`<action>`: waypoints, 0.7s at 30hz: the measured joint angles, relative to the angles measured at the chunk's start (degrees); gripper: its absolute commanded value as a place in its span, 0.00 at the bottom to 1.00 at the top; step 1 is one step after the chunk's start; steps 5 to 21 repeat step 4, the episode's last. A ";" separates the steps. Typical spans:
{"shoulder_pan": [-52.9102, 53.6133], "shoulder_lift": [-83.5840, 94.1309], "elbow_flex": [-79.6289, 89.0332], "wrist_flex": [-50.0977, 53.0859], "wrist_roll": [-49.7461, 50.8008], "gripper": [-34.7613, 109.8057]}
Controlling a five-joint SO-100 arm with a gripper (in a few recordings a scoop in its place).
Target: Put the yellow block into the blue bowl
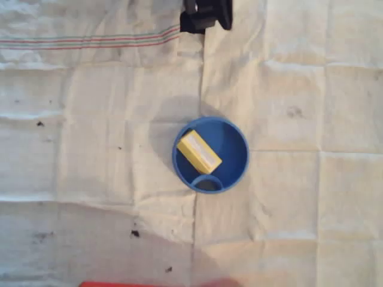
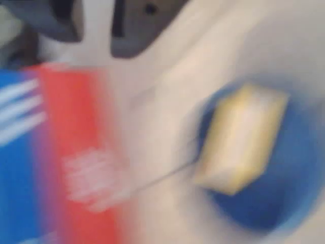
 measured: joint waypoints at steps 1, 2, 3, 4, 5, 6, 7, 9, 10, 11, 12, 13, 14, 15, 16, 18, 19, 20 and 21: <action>0.00 3.87 4.57 -1.85 -0.70 0.24; -0.26 7.65 9.32 -3.78 -1.49 0.24; -0.18 11.16 13.97 -5.71 -2.29 0.24; 0.00 14.68 18.90 -7.65 -3.08 0.24; 0.00 14.68 18.90 -7.65 -3.08 0.24; 0.00 14.68 18.90 -7.65 -3.08 0.24; 0.00 14.68 18.90 -7.65 -3.08 0.24; 0.00 14.68 18.90 -7.65 -3.08 0.24; 0.00 14.68 18.90 -7.65 -3.08 0.24; 0.00 14.68 18.90 -7.65 -3.08 0.24; 0.00 14.68 18.90 -7.65 -3.08 0.24; 0.00 14.68 18.90 -7.65 -3.08 0.24; 0.00 14.68 18.90 -7.65 -3.08 0.24; 0.00 14.68 18.90 -7.65 -3.08 0.24; 0.00 14.68 18.90 -7.65 -3.08 0.24; 0.00 14.68 18.90 -7.65 -3.08 0.24; 0.00 14.68 18.90 -7.65 -3.08 0.24; 0.00 14.68 18.90 -7.65 -3.08 0.24; 0.00 14.68 18.90 -7.65 -3.08 0.24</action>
